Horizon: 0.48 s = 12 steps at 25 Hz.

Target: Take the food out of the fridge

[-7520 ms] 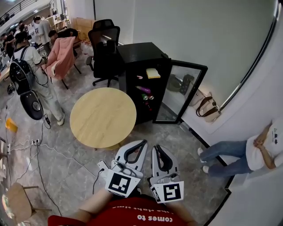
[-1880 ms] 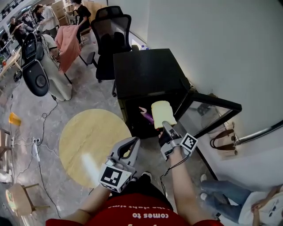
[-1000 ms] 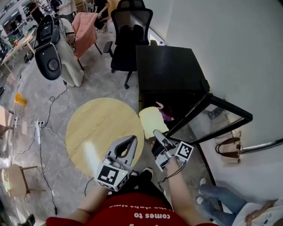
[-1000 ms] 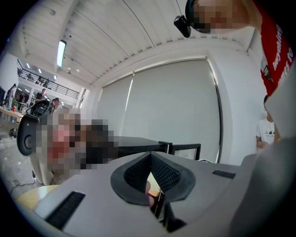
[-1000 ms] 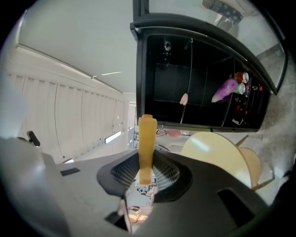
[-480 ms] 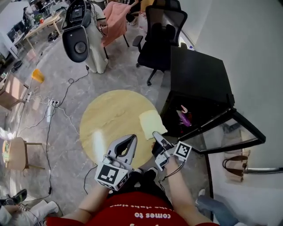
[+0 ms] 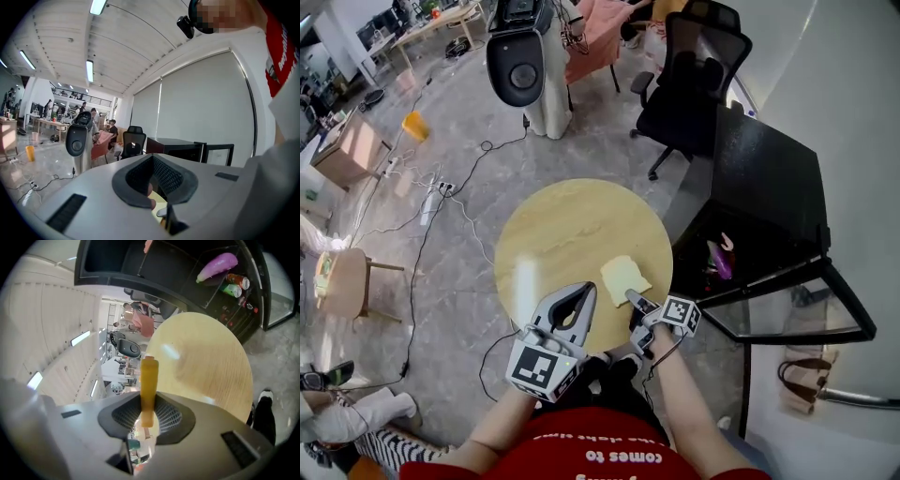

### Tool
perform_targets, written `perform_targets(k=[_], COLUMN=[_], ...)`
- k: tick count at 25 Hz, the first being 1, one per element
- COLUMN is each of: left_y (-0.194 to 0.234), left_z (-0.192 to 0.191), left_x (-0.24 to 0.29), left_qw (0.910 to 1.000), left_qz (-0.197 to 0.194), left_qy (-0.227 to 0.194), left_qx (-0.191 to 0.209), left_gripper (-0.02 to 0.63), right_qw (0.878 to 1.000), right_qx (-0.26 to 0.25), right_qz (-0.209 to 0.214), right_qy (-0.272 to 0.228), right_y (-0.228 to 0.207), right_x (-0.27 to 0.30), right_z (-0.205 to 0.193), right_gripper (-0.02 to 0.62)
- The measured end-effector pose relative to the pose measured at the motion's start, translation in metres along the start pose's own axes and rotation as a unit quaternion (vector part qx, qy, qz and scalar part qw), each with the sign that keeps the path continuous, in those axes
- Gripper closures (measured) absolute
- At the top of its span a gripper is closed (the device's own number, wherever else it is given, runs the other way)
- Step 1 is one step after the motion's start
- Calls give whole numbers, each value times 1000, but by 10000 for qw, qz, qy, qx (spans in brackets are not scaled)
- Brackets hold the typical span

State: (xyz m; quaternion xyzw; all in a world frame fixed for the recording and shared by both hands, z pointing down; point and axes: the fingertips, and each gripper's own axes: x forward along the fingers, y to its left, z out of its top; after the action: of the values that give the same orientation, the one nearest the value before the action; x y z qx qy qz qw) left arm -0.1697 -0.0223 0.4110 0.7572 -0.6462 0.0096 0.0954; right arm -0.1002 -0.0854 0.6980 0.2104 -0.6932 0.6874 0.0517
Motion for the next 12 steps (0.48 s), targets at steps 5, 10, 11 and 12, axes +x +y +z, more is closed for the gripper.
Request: perform_targets(k=[5,10,11,12], left_y=[11,9,9,9], left_z=[-4,-5,-6,-7], left_x=[-9,-8,-8,-8], left_qw=[9999,9999,9999,9999], left_qz=[132,155,148,143], left_qy=[6,43,63,80], left_qx=[-23,-56,-48,-50], left_gripper=[599,599,600,600], right_qw=[9978,9941,9938,9936], right_qx=[-91,-159,-143,-131], right_qz=[-476,-853,-890,-920], right_qy=[451,655,652,648], right_y=[-26,-52,-56,-59], right_x=[19,23,23,24], right_z=[-20,-27,-27,-27], right_gripper=[508,508,508,508])
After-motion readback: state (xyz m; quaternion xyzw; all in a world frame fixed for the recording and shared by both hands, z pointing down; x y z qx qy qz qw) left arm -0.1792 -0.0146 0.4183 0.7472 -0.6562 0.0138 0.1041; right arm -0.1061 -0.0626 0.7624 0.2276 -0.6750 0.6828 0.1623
